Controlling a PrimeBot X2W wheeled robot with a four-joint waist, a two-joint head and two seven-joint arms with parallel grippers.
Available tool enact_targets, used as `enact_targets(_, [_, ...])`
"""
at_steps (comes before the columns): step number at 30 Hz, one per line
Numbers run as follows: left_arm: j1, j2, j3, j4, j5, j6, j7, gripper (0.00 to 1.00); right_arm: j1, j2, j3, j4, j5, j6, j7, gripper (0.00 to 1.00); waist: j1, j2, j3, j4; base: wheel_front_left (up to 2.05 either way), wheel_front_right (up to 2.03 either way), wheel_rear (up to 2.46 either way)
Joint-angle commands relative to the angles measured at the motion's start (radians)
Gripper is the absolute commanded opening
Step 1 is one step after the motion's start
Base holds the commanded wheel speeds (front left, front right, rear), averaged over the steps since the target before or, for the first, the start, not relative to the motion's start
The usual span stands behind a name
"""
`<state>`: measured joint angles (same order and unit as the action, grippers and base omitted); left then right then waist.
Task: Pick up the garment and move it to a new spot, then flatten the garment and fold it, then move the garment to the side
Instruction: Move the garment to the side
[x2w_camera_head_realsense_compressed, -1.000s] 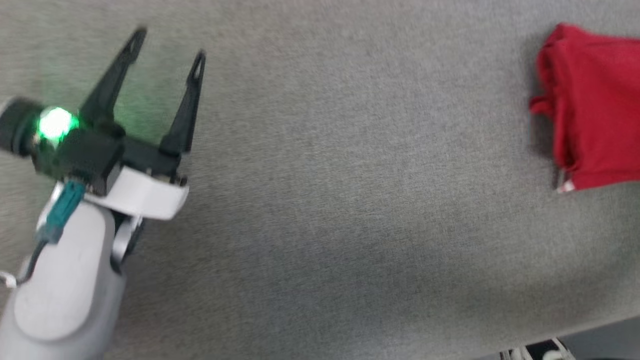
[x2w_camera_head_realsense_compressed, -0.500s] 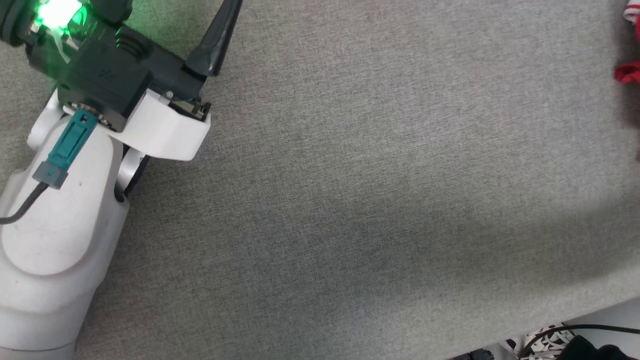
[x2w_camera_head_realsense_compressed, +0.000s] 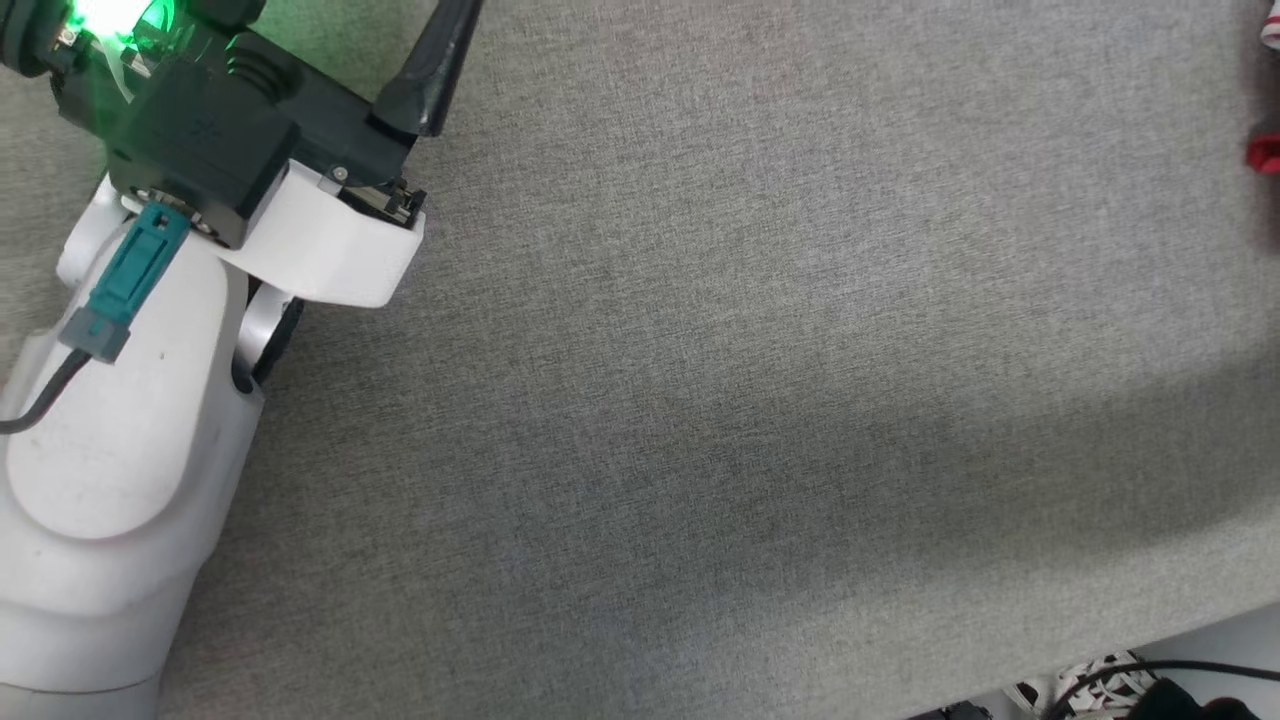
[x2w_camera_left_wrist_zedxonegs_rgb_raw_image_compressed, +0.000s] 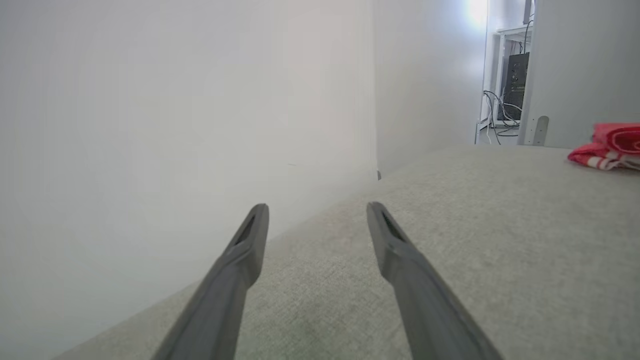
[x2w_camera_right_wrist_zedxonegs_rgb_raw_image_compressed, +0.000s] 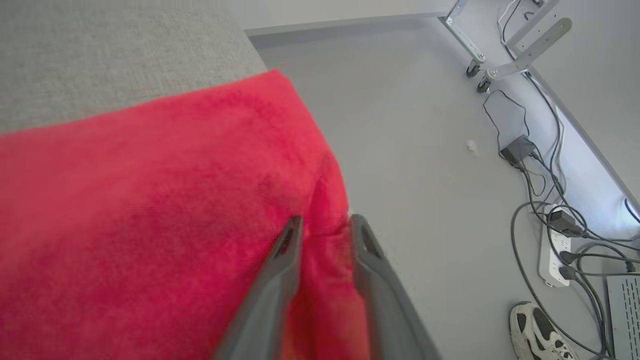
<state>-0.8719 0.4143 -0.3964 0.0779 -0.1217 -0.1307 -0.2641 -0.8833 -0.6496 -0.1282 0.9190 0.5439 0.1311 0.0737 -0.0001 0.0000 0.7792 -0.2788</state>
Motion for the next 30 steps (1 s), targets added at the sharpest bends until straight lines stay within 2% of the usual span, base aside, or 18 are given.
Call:
enact_targets(1, [0.034, 0.007, 0.01, 0.018, -0.006, 0.008, 0.0, 1.0, -0.011, -0.02, 0.008, 0.011, 0.001, -0.001, -0.02, 1.0, 0.0001, 0.0, -0.018, 0.009, 0.0, 0.0, 0.0])
enact_targets(7, [0.111, -0.027, 0.043, 0.028, -0.027, 0.027, 0.0, 1.0, 0.016, -0.052, 0.071, -0.023, 0.008, -0.001, -0.08, 1.0, 0.0001, 0.0, -0.107, 0.039, 0.0, 0.0, 0.0])
enact_targets(15, [0.273, -0.086, 0.111, 0.05, -0.053, 0.041, -0.001, 1.0, 0.099, -0.047, 0.21, -0.177, 0.022, -0.001, -0.102, 1.0, 0.0001, 0.0, -0.251, 0.117, 0.0, 0.0, 0.0])
enact_targets(24, [0.498, -0.154, 0.246, 0.086, -0.072, 0.038, 0.0, 1.0, 0.261, 0.013, 0.358, -0.373, 0.012, -0.001, -0.125, 1.0, 0.0001, 0.0, -0.429, 0.226, 0.0, 0.0, 0.0])
enact_targets(30, [0.649, -0.196, 0.333, 0.104, -0.073, 0.025, 0.0, 1.0, 0.384, 0.054, 0.365, -0.451, -0.001, -0.001, -0.178, 1.0, 0.0001, 0.0, -0.531, 0.266, 0.0, 0.0, 0.0])
